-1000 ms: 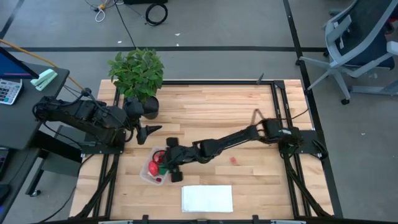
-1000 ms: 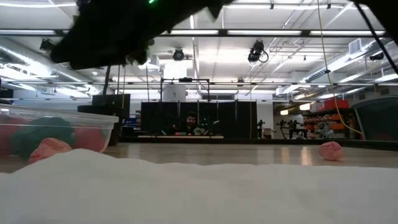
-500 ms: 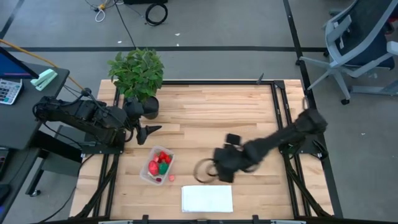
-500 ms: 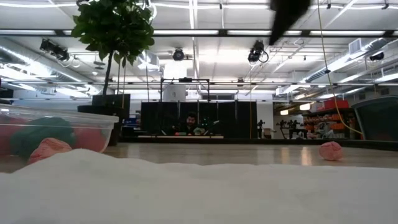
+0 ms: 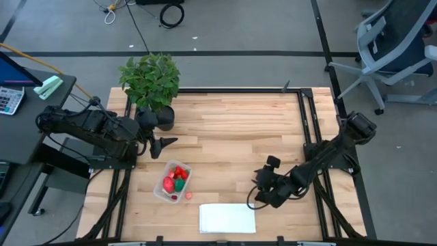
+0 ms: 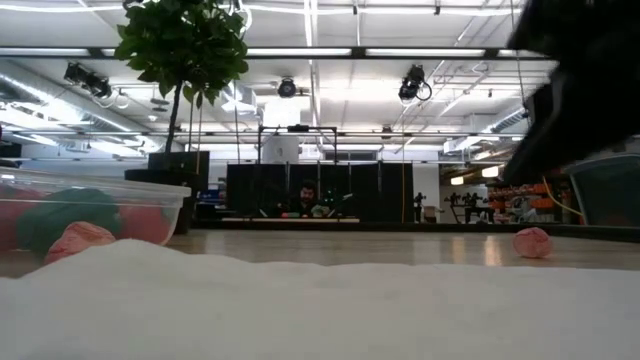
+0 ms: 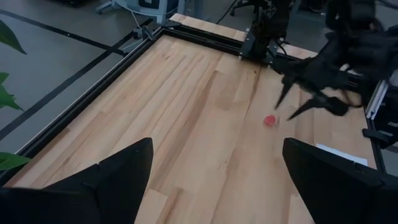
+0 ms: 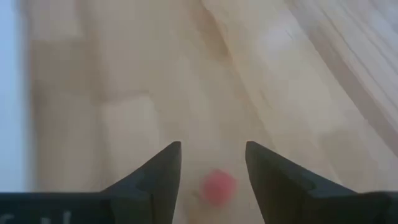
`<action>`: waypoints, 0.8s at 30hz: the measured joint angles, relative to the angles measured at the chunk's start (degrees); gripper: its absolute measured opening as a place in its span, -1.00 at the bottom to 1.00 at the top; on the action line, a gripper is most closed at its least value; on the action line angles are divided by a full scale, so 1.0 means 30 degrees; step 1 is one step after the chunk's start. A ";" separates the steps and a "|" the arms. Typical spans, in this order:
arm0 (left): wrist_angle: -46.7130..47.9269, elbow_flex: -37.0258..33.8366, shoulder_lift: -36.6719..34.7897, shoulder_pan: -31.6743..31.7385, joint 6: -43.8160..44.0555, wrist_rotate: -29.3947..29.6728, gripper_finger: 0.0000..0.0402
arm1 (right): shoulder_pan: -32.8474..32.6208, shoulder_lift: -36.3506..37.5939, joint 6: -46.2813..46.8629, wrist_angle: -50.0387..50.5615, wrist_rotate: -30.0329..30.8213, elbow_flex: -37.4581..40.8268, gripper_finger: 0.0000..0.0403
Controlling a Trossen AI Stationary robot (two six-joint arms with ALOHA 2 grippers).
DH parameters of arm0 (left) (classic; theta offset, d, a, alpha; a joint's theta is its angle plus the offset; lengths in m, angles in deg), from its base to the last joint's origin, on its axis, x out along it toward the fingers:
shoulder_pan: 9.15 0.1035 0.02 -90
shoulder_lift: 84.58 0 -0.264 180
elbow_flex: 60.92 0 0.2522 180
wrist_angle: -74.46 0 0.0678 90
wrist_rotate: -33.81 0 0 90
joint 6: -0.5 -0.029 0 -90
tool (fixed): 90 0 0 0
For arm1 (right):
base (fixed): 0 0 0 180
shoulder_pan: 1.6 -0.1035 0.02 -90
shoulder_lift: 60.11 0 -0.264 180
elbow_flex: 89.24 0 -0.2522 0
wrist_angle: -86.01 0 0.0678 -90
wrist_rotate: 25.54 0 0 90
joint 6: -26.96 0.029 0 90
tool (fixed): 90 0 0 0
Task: Pick and placing Produce into tupperware
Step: Put the pink peach into the transparent bin
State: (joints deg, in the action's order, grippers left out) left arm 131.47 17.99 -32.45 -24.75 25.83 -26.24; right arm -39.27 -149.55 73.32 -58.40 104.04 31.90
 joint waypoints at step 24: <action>-0.0001 0.0000 -0.0002 0.0000 -0.0020 -0.0001 0.81 | -0.0134 -0.0634 0.4159 -0.1405 0.0657 0.1774 0.00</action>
State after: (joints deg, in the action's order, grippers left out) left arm 131.47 17.99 -32.45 -24.75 25.77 -26.24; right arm -39.68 -151.45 85.80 -62.61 106.01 37.23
